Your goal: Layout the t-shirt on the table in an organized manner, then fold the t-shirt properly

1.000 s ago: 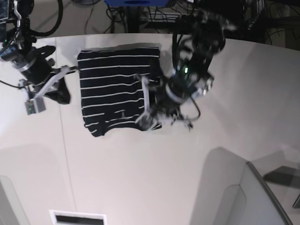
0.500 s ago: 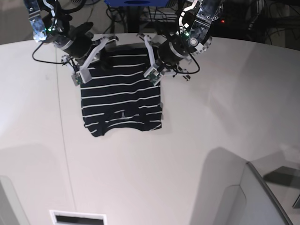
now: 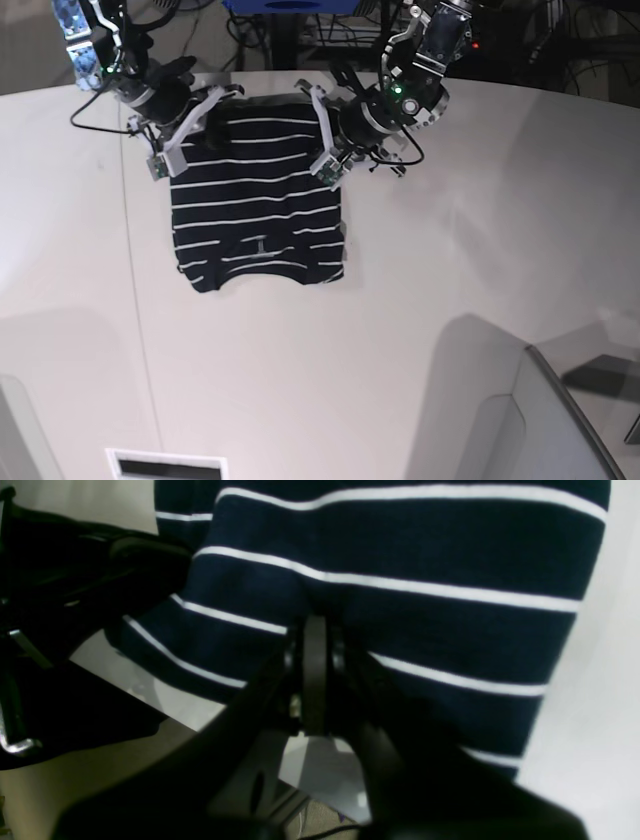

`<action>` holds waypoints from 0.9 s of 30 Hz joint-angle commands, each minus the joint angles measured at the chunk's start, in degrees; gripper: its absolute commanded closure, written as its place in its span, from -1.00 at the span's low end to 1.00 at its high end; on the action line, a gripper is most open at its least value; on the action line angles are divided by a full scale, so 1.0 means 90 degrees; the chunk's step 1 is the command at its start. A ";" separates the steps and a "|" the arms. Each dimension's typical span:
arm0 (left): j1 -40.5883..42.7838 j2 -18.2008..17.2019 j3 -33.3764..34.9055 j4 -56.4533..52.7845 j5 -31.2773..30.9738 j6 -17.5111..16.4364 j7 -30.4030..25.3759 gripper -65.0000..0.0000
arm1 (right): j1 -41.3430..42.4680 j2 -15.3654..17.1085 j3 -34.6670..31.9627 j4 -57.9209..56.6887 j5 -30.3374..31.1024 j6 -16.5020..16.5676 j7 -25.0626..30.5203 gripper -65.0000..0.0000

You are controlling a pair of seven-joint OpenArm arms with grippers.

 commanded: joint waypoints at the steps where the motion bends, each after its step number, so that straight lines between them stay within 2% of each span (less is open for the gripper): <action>1: -0.0007 -0.0026 -0.0023 0.0388 -0.0001 0.0019 -0.0132 1.00 | -0.0082 0.0066 0.0032 0.0391 0.0084 0.0088 0.0156 0.98; 5: 0.0442 -0.0046 -0.0560 0.1658 -0.0001 0.0019 -0.0103 1.00 | -0.0511 0.0398 0.0130 0.1680 0.0055 0.0049 0.0137 0.98; 9: 0.1038 -0.0134 -0.0951 0.2732 0.0048 0.0019 -0.0132 1.00 | -0.0883 0.0789 0.0139 0.2218 0.0055 0.0029 0.0137 0.98; 13: 0.1888 -0.0476 -0.0980 0.3113 0.0077 0.0028 -0.0142 1.00 | -0.1459 0.1306 0.0159 0.2325 0.0035 0.0020 0.0166 0.98; 15: 0.2347 -0.0622 -0.0990 0.3094 0.0077 0.0038 -0.0161 1.00 | -0.1869 0.1521 0.0471 0.2393 0.0035 0.0020 0.0186 0.98; 16: 0.2513 -0.0642 -0.0990 0.3084 0.0077 0.0048 -0.0200 1.00 | -0.2025 0.1521 0.0686 0.2403 0.0035 0.0020 0.0186 0.98; 20: 0.3265 -0.0886 -0.0960 0.3084 0.0087 0.0517 -0.0767 1.00 | -0.2699 0.1521 0.1751 0.2413 0.0025 0.0020 0.0127 0.98; 23: 0.3685 -0.1091 -0.0902 0.3074 0.0087 0.0868 -0.0816 1.00 | -0.3334 0.1521 0.2239 0.2413 0.0025 0.0020 0.0078 0.98; 27: 0.4271 -0.1169 -0.0902 0.3064 0.0087 0.1064 -0.0786 1.00 | -0.3989 0.1511 0.2620 0.2413 0.0025 0.0059 -0.0576 0.98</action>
